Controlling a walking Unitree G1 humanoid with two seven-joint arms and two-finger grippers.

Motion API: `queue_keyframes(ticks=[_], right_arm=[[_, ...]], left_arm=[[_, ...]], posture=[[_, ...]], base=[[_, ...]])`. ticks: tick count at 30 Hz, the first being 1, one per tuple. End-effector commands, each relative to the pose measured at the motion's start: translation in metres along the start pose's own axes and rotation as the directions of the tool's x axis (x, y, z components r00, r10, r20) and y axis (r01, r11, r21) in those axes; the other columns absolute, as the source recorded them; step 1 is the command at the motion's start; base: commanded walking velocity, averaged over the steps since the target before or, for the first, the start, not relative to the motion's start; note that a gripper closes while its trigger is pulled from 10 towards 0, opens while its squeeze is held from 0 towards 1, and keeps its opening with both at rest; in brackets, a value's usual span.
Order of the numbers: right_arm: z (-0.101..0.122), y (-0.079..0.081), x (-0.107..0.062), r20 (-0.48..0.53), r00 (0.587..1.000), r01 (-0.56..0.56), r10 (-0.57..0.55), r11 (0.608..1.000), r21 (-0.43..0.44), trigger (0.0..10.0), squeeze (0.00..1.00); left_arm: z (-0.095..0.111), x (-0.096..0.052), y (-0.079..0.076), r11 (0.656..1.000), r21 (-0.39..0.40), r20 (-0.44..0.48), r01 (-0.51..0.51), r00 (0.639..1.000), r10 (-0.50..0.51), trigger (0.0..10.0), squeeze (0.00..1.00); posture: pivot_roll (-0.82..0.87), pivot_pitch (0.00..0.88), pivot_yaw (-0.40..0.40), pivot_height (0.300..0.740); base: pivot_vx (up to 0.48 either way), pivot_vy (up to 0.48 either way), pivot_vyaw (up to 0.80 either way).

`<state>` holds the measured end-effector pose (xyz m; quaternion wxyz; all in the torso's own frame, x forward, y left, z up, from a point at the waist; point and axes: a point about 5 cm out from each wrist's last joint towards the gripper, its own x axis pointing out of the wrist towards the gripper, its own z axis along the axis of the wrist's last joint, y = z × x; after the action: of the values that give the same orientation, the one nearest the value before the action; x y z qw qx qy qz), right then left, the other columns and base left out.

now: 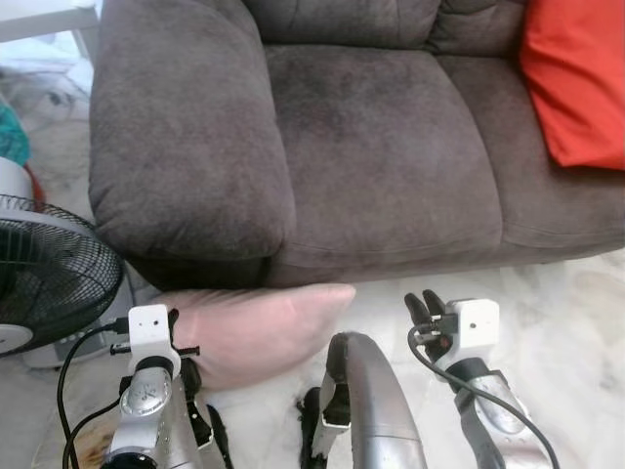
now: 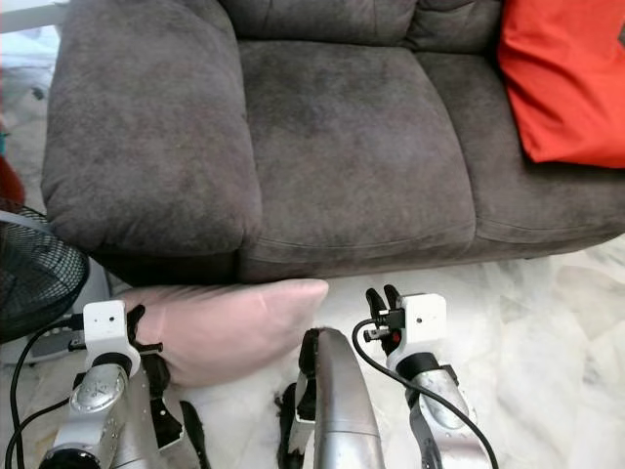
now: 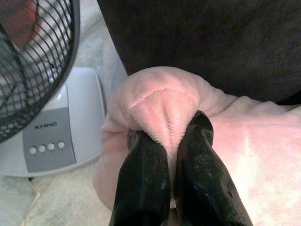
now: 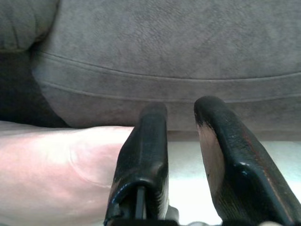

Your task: Move the pillow to the sofa from floor

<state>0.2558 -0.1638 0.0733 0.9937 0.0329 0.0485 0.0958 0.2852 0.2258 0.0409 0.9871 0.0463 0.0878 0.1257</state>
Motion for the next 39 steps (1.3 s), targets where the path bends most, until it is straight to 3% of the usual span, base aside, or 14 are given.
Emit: queue_keyframes(ticks=[1,13,26,39], right_arm=[[-0.009,-0.006,-0.006,-0.028,0.999,0.036,-0.035,0.999,0.004,10.0,0.00],[-0.018,0.002,0.007,-0.033,0.999,0.033,-0.032,0.999,0.020,10.0,0.00],[-0.018,0.002,0.037,-0.030,0.999,0.037,-0.037,0.999,0.022,10.0,0.00],[-0.021,-0.008,0.044,-0.022,0.998,0.067,-0.066,0.997,0.023,10.0,0.00]], left_arm=[[0.020,0.003,0.019,0.998,0.015,0.098,-0.060,0.994,0.058,10.0,0.00],[0.033,0.011,0.010,0.999,0.028,0.107,-0.030,0.994,0.027,10.0,0.00],[0.038,0.020,0.006,0.999,0.016,0.105,-0.034,0.994,0.032,10.0,0.00],[0.041,0.022,0.003,1.000,0.012,0.115,-0.029,0.993,0.027,10.0,0.00]], posture=[[0.12,0.262,-0.134,0.539],[0.15,0.206,-0.109,0.539],[0.18,0.100,-0.103,0.539],[0.18,0.043,-0.092,0.539]], base=[[-0.281,0.000,0.00],[-0.292,0.000,0.00],[-0.295,0.000,0.00],[-0.301,0.000,0.00]])
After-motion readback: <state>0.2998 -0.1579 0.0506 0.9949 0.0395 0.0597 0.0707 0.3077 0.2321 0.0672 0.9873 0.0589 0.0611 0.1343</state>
